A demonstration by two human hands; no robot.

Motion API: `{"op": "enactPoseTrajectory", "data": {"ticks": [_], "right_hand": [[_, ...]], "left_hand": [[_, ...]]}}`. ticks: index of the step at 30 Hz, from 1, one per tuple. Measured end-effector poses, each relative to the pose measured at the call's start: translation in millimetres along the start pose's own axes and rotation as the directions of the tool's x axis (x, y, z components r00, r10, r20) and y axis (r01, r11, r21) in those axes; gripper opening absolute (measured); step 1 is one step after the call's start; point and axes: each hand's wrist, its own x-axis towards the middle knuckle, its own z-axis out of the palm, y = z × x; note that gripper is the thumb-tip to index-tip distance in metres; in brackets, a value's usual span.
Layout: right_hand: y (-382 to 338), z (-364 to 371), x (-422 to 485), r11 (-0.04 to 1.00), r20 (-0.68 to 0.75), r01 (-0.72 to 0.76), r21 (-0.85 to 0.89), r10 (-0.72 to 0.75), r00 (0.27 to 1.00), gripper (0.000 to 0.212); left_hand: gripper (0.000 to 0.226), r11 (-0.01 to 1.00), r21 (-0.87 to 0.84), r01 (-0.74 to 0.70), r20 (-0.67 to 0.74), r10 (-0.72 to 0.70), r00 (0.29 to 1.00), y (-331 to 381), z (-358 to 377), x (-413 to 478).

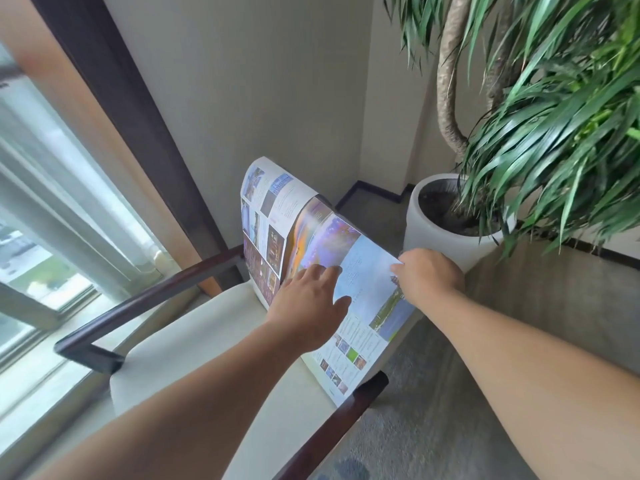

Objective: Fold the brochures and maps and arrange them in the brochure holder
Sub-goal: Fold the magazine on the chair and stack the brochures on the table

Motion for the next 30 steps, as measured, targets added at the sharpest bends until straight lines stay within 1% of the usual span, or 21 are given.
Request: {"op": "enactPoseTrajectory", "data": {"ticks": [6, 11, 14, 16, 19, 22, 24, 25, 28, 30], "right_hand": [[-8.2, -16.1, -14.7, 0.994, -0.101, 0.083, -0.077, -0.09, 0.991, 0.038], [-13.7, -38.0, -25.9, 0.987, -0.126, 0.094, -0.127, -0.111, 0.986, 0.04], [-17.0, -50.1, -34.2, 0.983, -0.137, 0.103, -0.153, -0.124, 0.983, 0.038], [-23.8, -58.3, -41.5, 0.979, -0.142, 0.135, -0.155, -0.157, 0.977, 0.033], [-44.8, -71.3, -62.5, 0.971, -0.135, 0.212, -0.113, -0.226, 0.965, 0.024], [-70.4, -75.1, -88.9, 0.937, -0.126, 0.335, -0.099, -0.346, 0.93, 0.024], [-83.1, -72.6, -103.6, 0.911, -0.131, 0.4, -0.1, -0.411, 0.902, 0.022], [-87.9, -70.9, -109.9, 0.898, -0.133, 0.431, -0.089, -0.439, 0.888, 0.022], [-97.8, -66.3, -123.7, 0.849, -0.135, 0.528, 0.014, -0.521, 0.843, 0.033], [-100.2, -66.4, -124.4, 0.837, -0.134, 0.528, 0.144, -0.512, 0.848, 0.041]], "left_hand": [[0.051, 0.997, -0.043, 0.058, 0.0, -0.059, 0.998, 0.2, -8.7, -0.2], [0.05, 0.992, -0.097, 0.08, -0.021, -0.082, 0.996, 1.6, -18.4, -2.7], [0.048, 0.99, -0.111, 0.09, -0.028, -0.094, 0.995, 2.5, -23.2, -6.6], [0.049, 0.977, -0.179, 0.114, -0.042, -0.124, 0.991, 4.2, -27.5, -6.0], [0.048, 0.9, -0.383, 0.208, -0.058, -0.248, 0.967, 11.2, -43.8, 0.2], [0.041, 0.868, -0.432, 0.245, -0.115, -0.323, 0.939, 14.6, -62.6, 6.9], [0.048, 0.784, -0.537, 0.312, -0.116, -0.434, 0.893, 10.8, -71.8, 5.5], [0.046, 0.749, -0.572, 0.334, -0.103, -0.469, 0.877, 7.5, -74.2, 3.9], [0.024, 0.729, -0.595, 0.338, -0.097, -0.483, 0.87, -2.3, -79.4, -3.2], [0.02, 0.711, -0.623, 0.326, -0.136, -0.509, 0.85, -8.2, -83.8, -10.5]]}}
